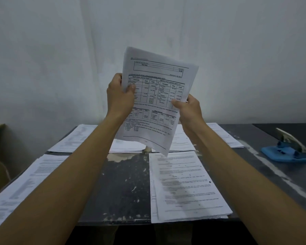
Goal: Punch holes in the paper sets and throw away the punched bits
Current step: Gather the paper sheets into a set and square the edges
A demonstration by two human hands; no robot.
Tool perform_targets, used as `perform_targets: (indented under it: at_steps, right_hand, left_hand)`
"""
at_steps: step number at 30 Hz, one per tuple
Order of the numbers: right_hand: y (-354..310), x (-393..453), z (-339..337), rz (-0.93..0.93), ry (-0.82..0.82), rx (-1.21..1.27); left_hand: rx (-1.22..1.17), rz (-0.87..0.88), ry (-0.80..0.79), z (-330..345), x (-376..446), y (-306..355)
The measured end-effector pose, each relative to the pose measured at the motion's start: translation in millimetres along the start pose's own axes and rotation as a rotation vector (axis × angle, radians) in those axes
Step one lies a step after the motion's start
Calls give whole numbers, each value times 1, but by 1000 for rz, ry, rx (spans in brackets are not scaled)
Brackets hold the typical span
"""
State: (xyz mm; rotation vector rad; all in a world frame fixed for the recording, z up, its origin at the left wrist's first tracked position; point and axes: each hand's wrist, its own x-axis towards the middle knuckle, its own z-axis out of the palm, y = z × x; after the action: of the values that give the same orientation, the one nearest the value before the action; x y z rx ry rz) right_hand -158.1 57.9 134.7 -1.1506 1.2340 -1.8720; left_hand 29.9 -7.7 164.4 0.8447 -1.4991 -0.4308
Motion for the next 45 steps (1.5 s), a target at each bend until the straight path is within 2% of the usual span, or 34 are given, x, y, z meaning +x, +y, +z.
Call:
perform_targets:
  at_steps: [4,9,19,25,28,33,38,41,45]
  right_hand:
    - [-2,1,-4,-10,9,-20]
    - [5,0,-26,-5,53,-87]
    - [41,-12,-79,29,165,-241]
    - [41,-8,-83,25,143,-238]
    - [32,-2,-82,-15,150,-238]
    - [42,-8,-88,43,114,-259]
    - [54,-14,-89,55,193,-236]
    - [57,-16,-83,90,111,-250]
    - [59,-16,-80,55,188,-166]
  left_hand:
    - [-31,-27,-10,3,1,-1]
    - [-185,-194,-68,22,-22,-22]
    - [-273,-269,-149,62,-71,-51]
    - [-232,-224,-157,66,-65,-51]
    - [-301,-195,-161,63,-57,-42]
    - [-326,-210,-274,59,-64,-47]
    - [-367,-215,-311,57,-69,-51]
    - [-357,-216,-327,57,-67,-49]
    - [-350,-230,-330,55,-67,-48]
